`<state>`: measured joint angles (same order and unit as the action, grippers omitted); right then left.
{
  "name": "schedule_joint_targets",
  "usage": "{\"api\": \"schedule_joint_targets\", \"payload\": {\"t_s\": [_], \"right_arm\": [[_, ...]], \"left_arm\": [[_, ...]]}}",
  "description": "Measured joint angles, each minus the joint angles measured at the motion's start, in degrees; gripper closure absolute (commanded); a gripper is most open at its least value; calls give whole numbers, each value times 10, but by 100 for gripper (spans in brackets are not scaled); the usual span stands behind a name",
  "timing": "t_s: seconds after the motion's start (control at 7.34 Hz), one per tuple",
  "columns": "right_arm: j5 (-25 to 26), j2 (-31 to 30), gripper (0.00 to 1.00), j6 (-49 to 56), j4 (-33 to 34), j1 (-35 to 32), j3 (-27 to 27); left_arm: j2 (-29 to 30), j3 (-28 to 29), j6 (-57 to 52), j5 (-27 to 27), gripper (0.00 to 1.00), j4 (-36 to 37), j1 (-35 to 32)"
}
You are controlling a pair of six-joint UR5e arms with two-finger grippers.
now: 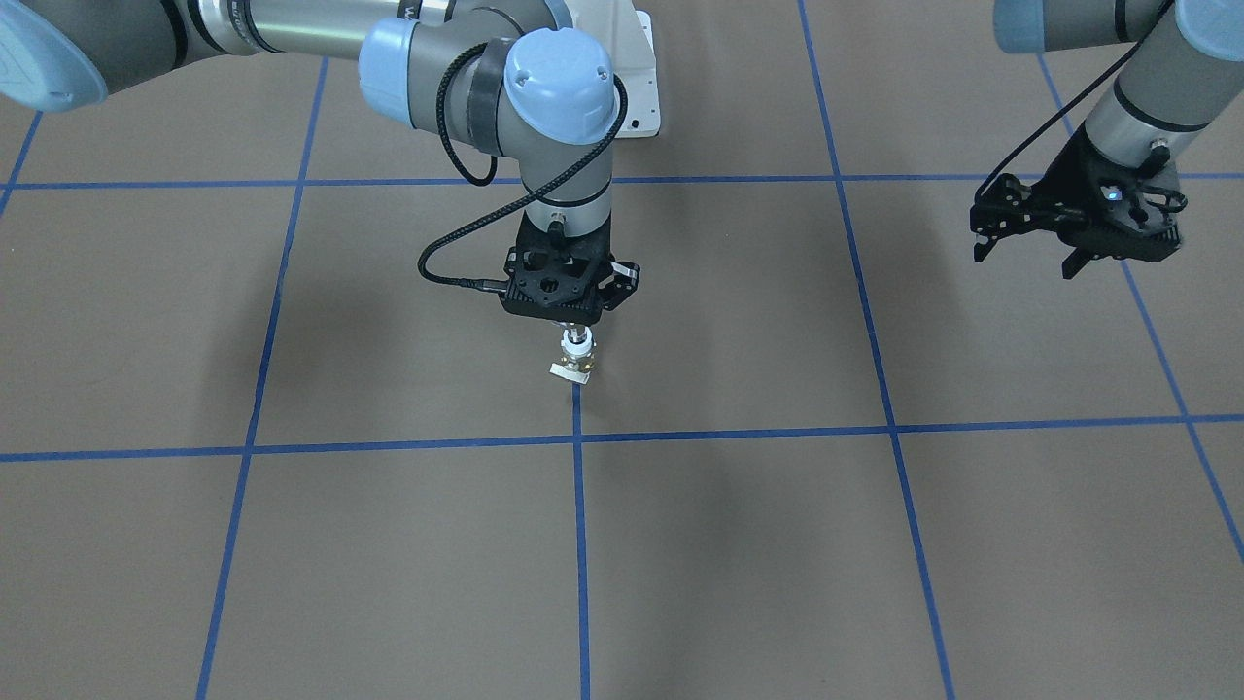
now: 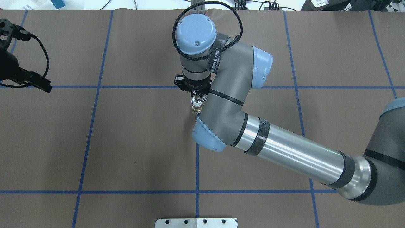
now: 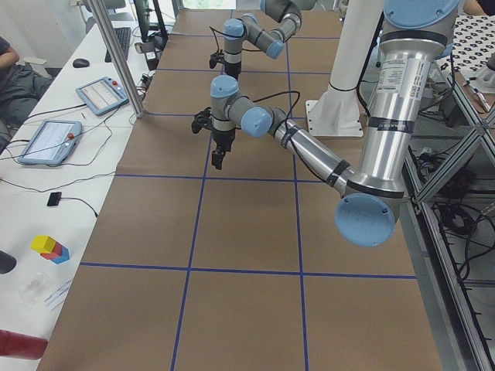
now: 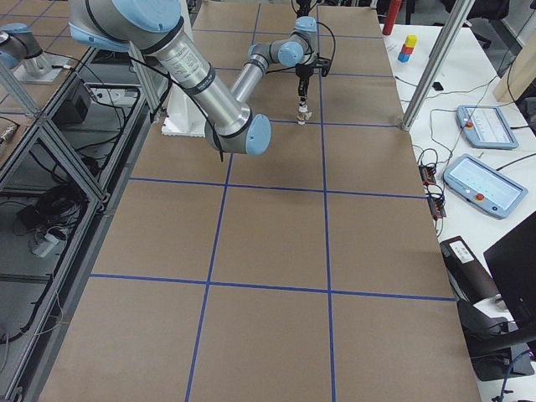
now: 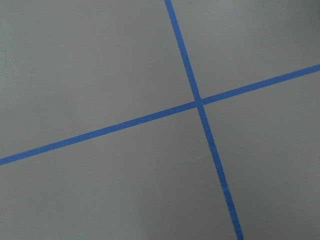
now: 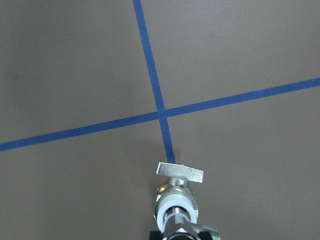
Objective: Assemble PPR valve and pipe with both arms
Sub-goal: 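Lower the elbow onto the valve top and press it down with the right gripper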
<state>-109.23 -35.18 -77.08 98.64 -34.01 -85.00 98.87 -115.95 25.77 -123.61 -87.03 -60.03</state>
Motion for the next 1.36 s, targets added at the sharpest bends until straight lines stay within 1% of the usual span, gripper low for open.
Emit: {"api": "schedule_joint_targets", "payload": {"t_s": [1.36], "right_arm": [[2, 6, 100, -1, 2, 2, 16]], "left_arm": [[0, -2, 2, -5, 1, 2, 0]]}}
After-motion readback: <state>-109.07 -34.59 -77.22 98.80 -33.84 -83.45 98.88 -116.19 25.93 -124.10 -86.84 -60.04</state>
